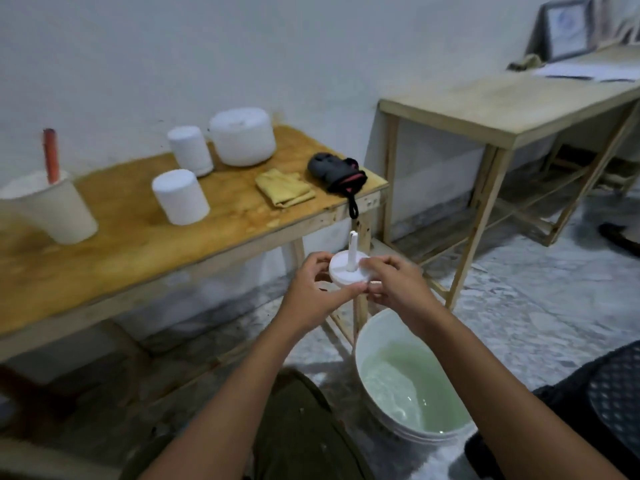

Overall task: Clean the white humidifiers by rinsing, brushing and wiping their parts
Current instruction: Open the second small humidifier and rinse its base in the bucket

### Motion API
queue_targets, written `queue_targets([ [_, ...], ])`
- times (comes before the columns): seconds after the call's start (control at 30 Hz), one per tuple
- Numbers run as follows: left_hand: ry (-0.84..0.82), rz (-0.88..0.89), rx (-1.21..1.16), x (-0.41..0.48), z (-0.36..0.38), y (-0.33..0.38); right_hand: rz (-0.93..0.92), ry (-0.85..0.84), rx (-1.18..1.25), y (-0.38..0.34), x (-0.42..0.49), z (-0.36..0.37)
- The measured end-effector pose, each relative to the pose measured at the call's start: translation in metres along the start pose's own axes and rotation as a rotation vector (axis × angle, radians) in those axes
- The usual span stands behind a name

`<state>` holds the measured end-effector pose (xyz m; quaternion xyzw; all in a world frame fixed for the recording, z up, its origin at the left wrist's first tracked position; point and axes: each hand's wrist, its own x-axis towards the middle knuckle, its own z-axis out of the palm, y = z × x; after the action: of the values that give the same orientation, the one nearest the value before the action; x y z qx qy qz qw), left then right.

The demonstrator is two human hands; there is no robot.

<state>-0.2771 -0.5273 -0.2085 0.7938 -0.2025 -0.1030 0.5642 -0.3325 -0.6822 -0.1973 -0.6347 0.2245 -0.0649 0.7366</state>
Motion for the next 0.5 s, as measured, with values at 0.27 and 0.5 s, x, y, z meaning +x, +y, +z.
queue_targets([
  [0.27, 0.179, 0.087, 0.041, -0.025, -0.088, 0.060, -0.109, -0.158, -0.033, -0.076, -0.027, 0.067],
  [0.5, 0.323, 0.071, 0.106, -0.041, -0.160, 0.076, -0.184, -0.285, -0.106, -0.110, -0.033, 0.139],
])
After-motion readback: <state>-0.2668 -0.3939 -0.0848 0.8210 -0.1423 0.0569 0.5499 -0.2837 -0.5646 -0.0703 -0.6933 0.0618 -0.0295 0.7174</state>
